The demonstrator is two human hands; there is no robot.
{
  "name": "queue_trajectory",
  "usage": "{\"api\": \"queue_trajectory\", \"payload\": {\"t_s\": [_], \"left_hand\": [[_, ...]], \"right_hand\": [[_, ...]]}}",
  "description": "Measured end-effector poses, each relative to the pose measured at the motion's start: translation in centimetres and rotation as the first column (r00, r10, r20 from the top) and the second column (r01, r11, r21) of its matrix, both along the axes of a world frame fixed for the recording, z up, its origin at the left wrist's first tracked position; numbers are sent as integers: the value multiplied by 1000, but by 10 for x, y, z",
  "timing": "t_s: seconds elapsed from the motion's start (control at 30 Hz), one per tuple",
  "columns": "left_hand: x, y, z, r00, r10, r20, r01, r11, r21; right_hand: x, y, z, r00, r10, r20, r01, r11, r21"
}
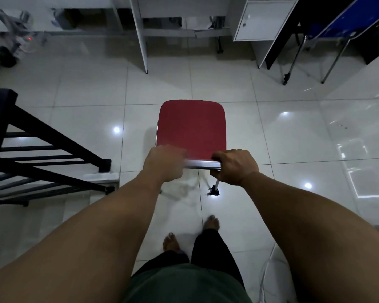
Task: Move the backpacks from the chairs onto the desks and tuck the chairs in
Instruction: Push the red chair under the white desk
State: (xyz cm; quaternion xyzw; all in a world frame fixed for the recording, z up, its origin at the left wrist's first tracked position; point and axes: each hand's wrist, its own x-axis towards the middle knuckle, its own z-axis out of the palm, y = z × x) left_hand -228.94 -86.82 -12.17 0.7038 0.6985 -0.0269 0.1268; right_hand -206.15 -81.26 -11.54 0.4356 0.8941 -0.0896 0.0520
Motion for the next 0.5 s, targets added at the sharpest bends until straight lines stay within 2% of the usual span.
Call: {"api": "queue_trajectory", "payload": {"t_s": [0.5], "left_hand": [[-11,114,2,1000,8,-6,-8,1000,1]], "right_hand": [[-12,121,-3,999,45,12,-45,999,13]]}}
